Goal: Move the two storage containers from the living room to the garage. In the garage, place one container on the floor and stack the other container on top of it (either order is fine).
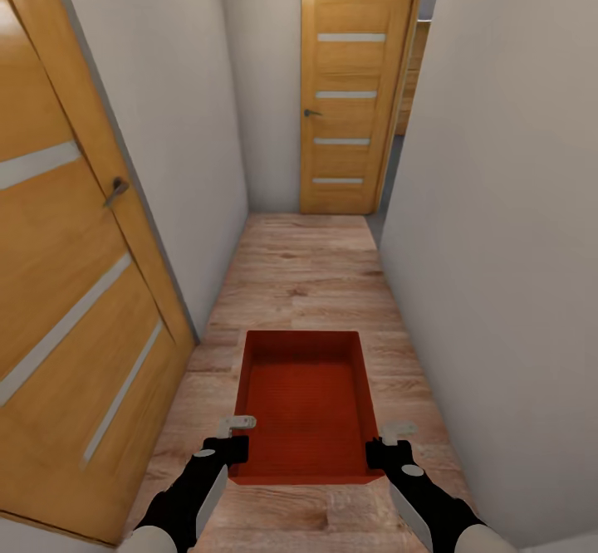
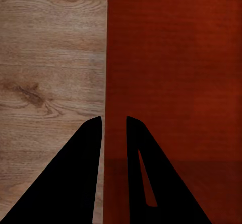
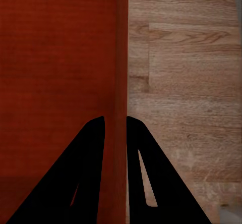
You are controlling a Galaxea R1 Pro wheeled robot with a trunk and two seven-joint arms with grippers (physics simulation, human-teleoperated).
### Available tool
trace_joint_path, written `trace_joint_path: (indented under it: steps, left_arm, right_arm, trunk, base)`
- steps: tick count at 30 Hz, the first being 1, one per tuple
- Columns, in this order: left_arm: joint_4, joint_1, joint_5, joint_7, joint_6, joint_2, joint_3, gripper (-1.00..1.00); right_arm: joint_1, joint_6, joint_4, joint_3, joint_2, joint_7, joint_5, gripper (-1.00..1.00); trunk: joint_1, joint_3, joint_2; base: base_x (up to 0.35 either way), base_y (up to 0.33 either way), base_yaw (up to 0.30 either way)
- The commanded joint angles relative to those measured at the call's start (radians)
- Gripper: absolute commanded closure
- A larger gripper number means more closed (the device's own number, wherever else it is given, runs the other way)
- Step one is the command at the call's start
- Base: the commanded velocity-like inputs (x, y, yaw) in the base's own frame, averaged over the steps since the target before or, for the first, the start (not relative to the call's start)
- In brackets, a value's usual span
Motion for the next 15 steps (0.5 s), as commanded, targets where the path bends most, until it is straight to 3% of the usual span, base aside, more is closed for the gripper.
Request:
trace_joint_path:
  steps: [1, 15]
  left_arm:
    - [-0.004, -0.001, 0.006, -0.082, 0.005, 0.001, 0.001, 1.0]
    - [-0.003, -0.001, 0.004, -0.082, 0.004, 0.001, 0.0, 1.0]
  right_arm:
    - [-0.001, -0.002, 0.025, 0.014, -0.028, -0.003, -0.016, 1.0]
    - [-0.001, -0.002, 0.025, 0.014, -0.029, -0.003, -0.016, 1.0]
  trunk:
    - [0.001, -0.001, -0.001]
    - [0.001, -0.001, -0.001]
  base:
    - [0.335, 0.0, 0.0]
    - [0.335, 0.0, 0.0]
